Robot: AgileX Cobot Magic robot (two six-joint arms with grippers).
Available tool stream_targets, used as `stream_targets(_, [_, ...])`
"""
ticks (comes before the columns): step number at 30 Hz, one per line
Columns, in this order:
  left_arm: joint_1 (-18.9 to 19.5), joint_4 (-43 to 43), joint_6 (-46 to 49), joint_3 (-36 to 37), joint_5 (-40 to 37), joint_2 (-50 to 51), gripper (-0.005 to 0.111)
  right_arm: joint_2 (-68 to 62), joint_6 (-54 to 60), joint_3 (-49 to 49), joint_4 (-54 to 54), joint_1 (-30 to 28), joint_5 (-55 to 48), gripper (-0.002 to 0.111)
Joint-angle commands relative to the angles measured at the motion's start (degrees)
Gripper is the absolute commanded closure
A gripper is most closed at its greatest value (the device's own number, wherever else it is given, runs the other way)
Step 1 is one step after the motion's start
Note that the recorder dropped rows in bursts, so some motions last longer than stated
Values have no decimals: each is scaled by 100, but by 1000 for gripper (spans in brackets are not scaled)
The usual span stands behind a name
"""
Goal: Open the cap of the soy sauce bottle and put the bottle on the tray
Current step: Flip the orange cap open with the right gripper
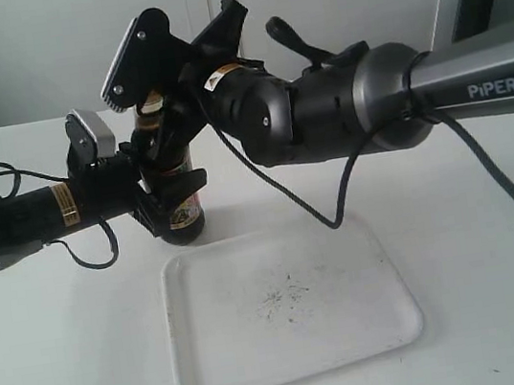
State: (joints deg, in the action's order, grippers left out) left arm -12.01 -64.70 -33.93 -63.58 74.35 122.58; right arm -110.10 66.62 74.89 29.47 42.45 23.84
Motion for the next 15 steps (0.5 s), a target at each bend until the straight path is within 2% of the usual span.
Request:
stream_targets(1, [-11,-159,142,19,-439,83,107,98,26,230,-69,189,51,108])
stream_targets(11, [-11,-162,154,19,-439,83,107,98,364,706,-43,530,-42,108])
stream_targets(15, [-11,-162,154,19,-439,83,107,189,364,729,830,457,-55,108])
